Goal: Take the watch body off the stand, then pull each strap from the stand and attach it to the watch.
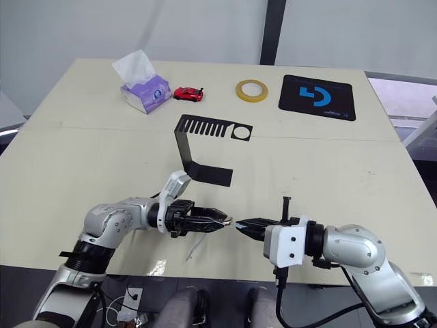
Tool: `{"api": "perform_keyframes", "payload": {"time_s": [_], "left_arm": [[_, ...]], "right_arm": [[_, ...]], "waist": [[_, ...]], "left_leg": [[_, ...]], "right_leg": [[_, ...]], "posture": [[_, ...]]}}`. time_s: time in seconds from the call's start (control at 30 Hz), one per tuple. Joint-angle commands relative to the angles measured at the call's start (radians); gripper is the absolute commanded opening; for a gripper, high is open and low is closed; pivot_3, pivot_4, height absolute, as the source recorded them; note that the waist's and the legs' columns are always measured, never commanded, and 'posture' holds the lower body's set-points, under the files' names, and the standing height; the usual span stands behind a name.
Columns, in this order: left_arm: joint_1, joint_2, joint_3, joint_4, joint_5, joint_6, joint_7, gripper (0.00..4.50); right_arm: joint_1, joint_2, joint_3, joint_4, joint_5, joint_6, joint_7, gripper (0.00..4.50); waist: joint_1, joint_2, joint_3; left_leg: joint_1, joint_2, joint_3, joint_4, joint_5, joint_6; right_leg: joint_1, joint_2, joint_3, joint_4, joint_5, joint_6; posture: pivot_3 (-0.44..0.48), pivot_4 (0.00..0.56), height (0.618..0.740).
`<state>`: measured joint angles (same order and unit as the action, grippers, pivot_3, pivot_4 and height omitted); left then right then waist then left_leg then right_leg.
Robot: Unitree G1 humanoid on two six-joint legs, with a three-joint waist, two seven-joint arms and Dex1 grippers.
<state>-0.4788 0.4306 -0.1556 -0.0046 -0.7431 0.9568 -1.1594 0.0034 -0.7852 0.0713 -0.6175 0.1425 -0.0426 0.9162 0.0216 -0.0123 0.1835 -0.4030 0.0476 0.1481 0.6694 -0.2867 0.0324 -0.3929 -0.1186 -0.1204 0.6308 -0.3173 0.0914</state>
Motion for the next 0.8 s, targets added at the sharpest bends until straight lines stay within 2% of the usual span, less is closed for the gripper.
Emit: {"api": "perform_keyframes", "payload": {"time_s": [0.03,0.8], "left_arm": [[0.002,-0.005,0.012,-0.046,-0.025,-0.006,-0.008,1.65],[0.003,-0.022,0.019,-0.060,-0.028,0.014,0.028,1.65]], "right_arm": [[-0.013,0.006,0.001,-0.010,0.001,-0.004,-0.007,0.00],[-0.039,0.007,0.022,-0.017,-0.021,0.015,-0.009,0.00]], "waist": [[0.000,0.000,0.000],[0.000,0.000,0.000]], "left_leg": [[0.000,0.000,0.000,0.000,0.000,0.000],[0.000,0.000,0.000,0.000,0.000,0.000]], "right_leg": [[0.000,0.000,0.000,0.000,0.000,0.000],[0.000,0.000,0.000,0.000,0.000,0.000]], "posture": [[0.000,0.150,0.740],[0.000,0.150,0.740]]}}
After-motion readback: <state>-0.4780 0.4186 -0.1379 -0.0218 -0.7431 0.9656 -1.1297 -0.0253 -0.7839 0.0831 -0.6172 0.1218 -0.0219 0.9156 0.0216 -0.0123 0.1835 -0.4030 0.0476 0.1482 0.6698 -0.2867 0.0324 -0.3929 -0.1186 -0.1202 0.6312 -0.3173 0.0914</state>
